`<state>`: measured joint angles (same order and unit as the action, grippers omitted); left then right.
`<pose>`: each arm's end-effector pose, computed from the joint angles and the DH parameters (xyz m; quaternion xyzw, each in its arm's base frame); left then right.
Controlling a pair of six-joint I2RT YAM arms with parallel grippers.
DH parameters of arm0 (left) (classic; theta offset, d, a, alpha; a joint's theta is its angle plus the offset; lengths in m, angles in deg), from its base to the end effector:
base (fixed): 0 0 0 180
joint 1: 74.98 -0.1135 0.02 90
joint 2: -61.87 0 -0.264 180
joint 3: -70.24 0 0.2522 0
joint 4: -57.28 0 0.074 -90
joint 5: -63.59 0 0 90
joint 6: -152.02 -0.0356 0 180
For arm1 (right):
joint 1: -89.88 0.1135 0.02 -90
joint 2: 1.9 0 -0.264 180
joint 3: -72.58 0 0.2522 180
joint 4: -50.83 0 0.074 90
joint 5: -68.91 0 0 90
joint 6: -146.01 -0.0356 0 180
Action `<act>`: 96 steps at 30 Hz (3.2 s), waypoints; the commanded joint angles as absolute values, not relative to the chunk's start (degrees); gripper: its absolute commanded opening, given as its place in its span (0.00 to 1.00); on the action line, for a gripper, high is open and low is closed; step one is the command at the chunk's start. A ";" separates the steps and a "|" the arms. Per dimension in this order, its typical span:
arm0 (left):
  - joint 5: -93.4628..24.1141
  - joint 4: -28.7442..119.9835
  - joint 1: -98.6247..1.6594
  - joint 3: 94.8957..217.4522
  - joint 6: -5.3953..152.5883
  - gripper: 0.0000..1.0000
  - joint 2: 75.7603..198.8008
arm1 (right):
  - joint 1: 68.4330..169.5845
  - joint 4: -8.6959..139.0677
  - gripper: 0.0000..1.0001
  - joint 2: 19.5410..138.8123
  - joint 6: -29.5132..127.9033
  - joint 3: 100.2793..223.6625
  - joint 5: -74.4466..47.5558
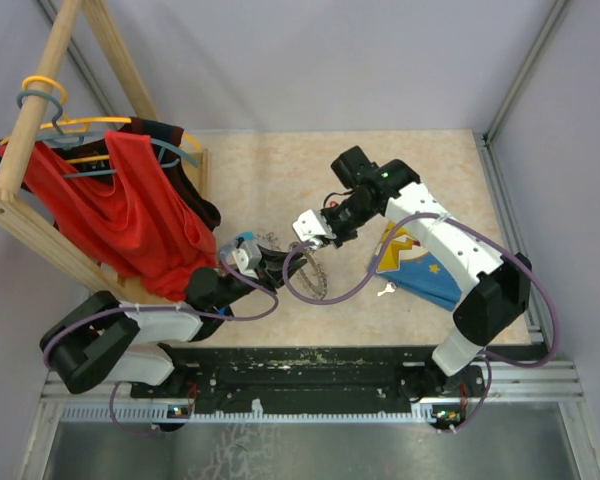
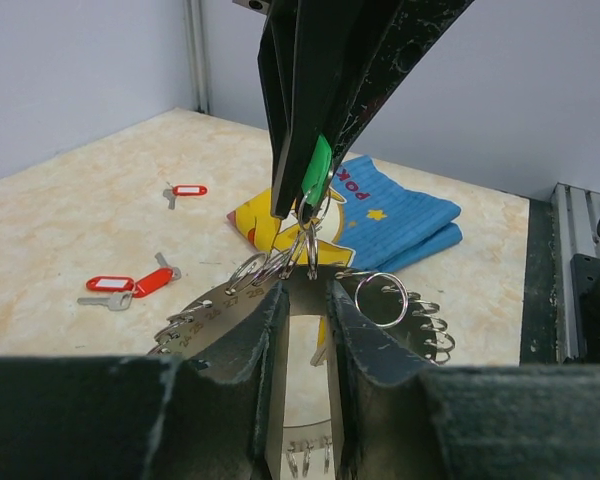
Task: Remove the keys from the keyring
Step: Remove the key from the keyring.
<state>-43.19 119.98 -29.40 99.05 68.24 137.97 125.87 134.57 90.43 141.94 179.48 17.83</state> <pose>0.1549 -0.1728 0.2132 0.3112 0.5253 -0.4233 0.6693 0.2385 0.2008 0.3457 -0.8400 0.3975 0.2251 0.2928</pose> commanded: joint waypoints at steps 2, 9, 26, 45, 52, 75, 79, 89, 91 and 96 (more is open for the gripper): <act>-44.25 122.86 -29.04 100.70 68.78 0.25 138.51 | 126.42 134.20 0.00 90.36 142.85 182.68 21.18; -44.59 122.88 -28.93 100.97 69.05 0.24 138.47 | 126.53 133.95 0.00 90.47 142.67 182.58 21.19; -42.90 121.68 -28.75 101.30 68.64 0.19 137.42 | 127.57 133.28 0.00 90.59 140.96 182.23 20.25; -42.66 112.58 -28.66 102.84 64.87 0.00 133.35 | 129.64 131.68 0.00 90.47 135.34 184.23 14.49; -41.62 99.29 -28.49 106.30 59.21 0.00 129.89 | 132.40 132.32 0.00 90.55 132.91 186.38 10.60; -35.09 77.28 -28.01 114.14 53.67 0.00 127.41 | 136.69 132.82 0.00 90.60 122.19 191.03 -1.54; -34.83 76.19 -27.92 115.09 54.44 0.00 127.91 | 137.89 131.68 0.00 91.51 119.23 190.63 -0.50; -35.52 76.92 -27.65 115.21 57.80 0.00 127.64 | 139.21 126.57 0.00 94.28 112.29 189.21 2.91; -35.97 79.56 -27.66 114.09 59.03 0.00 127.11 | 139.17 125.94 0.00 94.34 111.60 188.94 4.25; -37.29 88.15 -27.63 109.37 62.47 0.06 125.21 | 138.66 126.09 0.00 93.54 111.06 188.91 7.06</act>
